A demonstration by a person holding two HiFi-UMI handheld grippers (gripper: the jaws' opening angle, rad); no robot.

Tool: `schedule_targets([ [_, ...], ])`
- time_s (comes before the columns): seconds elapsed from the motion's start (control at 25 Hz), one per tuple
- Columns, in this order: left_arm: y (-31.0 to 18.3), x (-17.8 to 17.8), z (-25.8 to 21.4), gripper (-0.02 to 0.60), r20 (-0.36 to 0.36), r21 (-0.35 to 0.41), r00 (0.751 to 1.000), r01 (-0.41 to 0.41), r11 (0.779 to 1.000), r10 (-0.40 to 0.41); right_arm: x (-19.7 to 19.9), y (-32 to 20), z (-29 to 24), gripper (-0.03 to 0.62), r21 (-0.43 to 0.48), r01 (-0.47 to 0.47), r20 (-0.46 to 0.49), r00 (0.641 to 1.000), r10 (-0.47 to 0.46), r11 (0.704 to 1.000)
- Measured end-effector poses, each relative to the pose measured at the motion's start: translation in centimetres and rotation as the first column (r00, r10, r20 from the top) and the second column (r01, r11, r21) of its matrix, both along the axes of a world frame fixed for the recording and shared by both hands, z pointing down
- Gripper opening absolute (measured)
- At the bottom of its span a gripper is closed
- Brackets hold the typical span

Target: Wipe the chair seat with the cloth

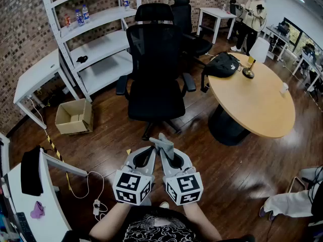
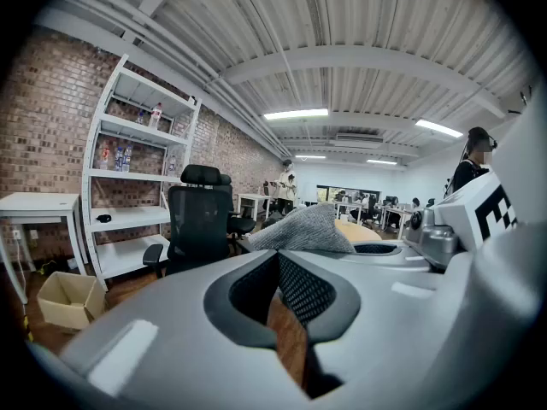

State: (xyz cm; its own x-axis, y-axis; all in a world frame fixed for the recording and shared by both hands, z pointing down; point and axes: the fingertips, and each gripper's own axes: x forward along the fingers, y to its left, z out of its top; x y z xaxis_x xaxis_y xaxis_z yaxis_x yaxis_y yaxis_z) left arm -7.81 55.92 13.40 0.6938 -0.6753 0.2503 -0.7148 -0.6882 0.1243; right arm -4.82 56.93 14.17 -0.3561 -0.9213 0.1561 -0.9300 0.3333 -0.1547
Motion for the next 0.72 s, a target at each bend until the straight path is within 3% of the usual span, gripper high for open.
schedule_targets([
  [0.36,-3.8,1.1,-0.2,0.005,-0.033,0.019,0.999,0.03,0.999,-0.029,1.2,-3.4,0.3,0.02,0.004,0.011,-0.014,1.0,-0.011,1.0],
  [0.72,-13.5,0.5,0.9,0.005,-0.079,0.024,0.996,0.045,0.999,-0.043,1.1,-12.8,1.1,0.02,0.015,0.006,-0.048,0.999,-0.005,1.0],
])
